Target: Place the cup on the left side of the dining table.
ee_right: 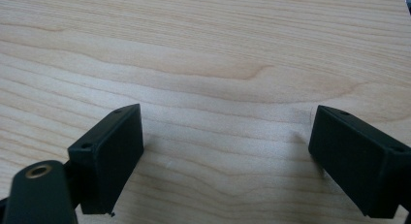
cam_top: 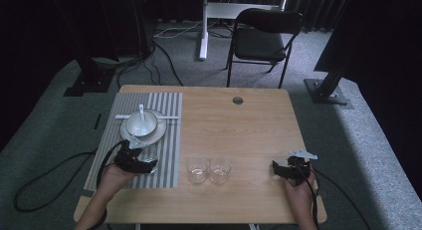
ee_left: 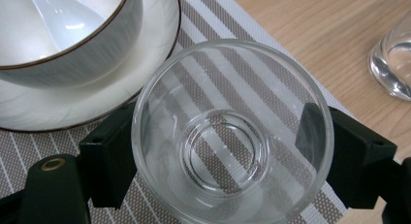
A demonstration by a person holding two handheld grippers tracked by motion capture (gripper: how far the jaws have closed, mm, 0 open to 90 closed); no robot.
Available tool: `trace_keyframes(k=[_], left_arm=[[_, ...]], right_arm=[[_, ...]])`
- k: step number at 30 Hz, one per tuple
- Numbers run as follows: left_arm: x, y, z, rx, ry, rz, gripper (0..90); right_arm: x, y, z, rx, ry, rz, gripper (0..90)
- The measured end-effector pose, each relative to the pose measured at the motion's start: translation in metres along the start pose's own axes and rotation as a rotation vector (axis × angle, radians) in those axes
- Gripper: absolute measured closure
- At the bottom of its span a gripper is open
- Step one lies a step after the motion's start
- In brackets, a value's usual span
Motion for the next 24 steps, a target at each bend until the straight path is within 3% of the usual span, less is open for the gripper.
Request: trace_keyframes(k=[4, 7, 9, 10, 12, 13, 14, 16, 17, 18, 20, 24], left_arm=[[-0.001, 0.0, -0.002, 0.008, -0.026, -0.015, 18.1], [-0.004, -0.002, -0.004, 0.024, -0.083, -0.06, 18.0], [-0.005, -0.001, -0.006, 0.024, -0.091, -0.089, 15.8], [-0.004, 0.0, -0.007, 0.012, -0.083, -0.074, 10.1], [-0.001, 0.001, -0.009, 0.006, -0.064, -0.082, 9.4], [0.0, 0.002, -0.01, -0.001, -0.055, -0.064, 7.5], [0.001, 0.003, -0.011, -0.013, -0.044, -0.059, 1.4], [0.002, 0.003, -0.012, -0.003, -0.04, -0.051, 0.9], [0.003, 0.002, -0.014, 0.036, -0.041, -0.018, 0.9], [0.003, 0.002, -0.015, 0.05, -0.042, -0.016, 1.0], [0.004, 0.002, -0.018, 0.077, -0.043, 0.036, 1.0], [0.004, 0.008, -0.029, 0.022, -0.029, 0.023, 1.0]], right_arm=[[0.0, 0.0, 0.0, 0.0, 0.0, 0.0, 11.8], [0.0, 0.0, 0.0, 0.0, -0.001, 0.0, 11.8], [0.0, 0.0, 0.0, 0.0, 0.0, 0.0, 11.8], [0.0, 0.0, 0.0, 0.0, -0.001, 0.0, 11.8], [0.0, 0.0, 0.0, -0.001, -0.001, 0.0, 11.8], [0.0, 0.0, 0.0, 0.0, -0.001, 0.0, 11.8], [0.0, 0.0, 0.0, 0.0, -0.001, 0.0, 11.8], [0.0, 0.0, 0.0, 0.0, -0.001, 0.0, 11.8], [0.0, 0.0, 0.0, 0.0, 0.0, 0.0, 11.8], [0.0, 0.0, 0.0, -0.001, 0.001, 0.0, 11.8], [0.0, 0.0, 0.0, -0.001, 0.0, 0.0, 11.8], [0.0, 0.0, 0.0, -0.001, 0.0, 0.0, 11.8]])
Point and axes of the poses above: each handheld gripper's, and its own axes: y roughly forward along the jaws, z roughly out of its top, x roughly to its right, the point moved 2 cm from there along y, roughly forward along the jaws, and after that the axes turned 3 degrees about -x, right-handed, at the moved point
